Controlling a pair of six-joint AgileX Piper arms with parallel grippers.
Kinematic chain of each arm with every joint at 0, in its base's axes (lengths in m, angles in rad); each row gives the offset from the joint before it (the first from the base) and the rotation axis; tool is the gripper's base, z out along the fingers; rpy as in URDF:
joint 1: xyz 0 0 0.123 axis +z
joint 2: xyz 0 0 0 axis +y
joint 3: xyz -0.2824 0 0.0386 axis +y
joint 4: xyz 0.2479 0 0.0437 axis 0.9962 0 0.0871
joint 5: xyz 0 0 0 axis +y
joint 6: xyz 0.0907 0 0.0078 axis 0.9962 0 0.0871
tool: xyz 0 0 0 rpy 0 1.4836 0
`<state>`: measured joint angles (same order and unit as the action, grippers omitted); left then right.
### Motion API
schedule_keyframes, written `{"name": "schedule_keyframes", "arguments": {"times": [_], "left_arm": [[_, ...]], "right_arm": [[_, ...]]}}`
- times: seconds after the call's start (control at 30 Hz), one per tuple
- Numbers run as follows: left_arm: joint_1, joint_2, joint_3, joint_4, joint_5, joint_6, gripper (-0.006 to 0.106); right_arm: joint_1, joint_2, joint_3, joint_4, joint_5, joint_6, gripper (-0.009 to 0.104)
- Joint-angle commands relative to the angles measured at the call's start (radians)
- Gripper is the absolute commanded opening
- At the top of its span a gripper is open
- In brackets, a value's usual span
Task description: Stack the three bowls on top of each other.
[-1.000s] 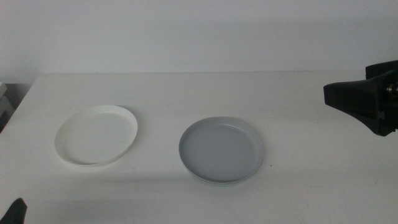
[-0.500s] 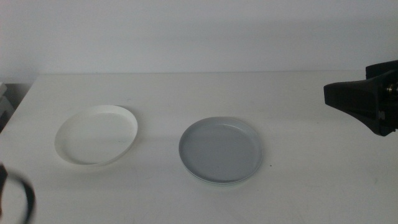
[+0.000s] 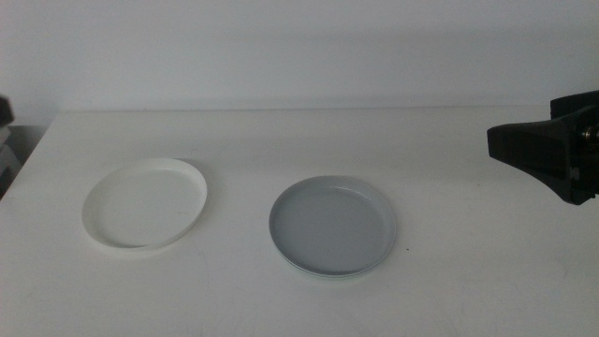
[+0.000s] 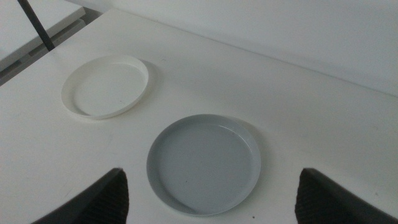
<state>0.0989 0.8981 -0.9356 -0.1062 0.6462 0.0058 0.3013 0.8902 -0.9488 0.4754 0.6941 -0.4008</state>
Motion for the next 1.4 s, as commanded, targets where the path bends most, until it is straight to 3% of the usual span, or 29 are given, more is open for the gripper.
{"name": "schedule_keyframes", "arguments": {"times": [0.0, 0.2, 0.9, 1.17, 1.37], "left_arm": [[0.000, 0.091, -0.111, -0.019, -0.006, -0.006, 0.105], [0.000, 0.289, -0.267, -0.019, 0.110, -0.006, 0.105], [0.001, 0.927, -0.463, -0.024, 0.095, 0.002, 0.105], [0.001, 1.052, -0.488, -0.028, 0.065, 0.011, 0.104], [0.001, 1.094, -0.488, -0.028, 0.034, 0.018, 0.087]], "right_arm": [[-0.006, -0.009, -0.027, 0.013, -0.059, -0.010, 0.079], [-0.006, -0.009, -0.027, 0.013, -0.059, -0.010, 0.079], [-0.006, -0.009, -0.027, 0.012, -0.059, -0.010, 0.079], [-0.006, -0.009, -0.027, 0.012, -0.059, -0.010, 0.079], [-0.006, -0.009, -0.027, 0.012, -0.059, -0.010, 0.079]]}}
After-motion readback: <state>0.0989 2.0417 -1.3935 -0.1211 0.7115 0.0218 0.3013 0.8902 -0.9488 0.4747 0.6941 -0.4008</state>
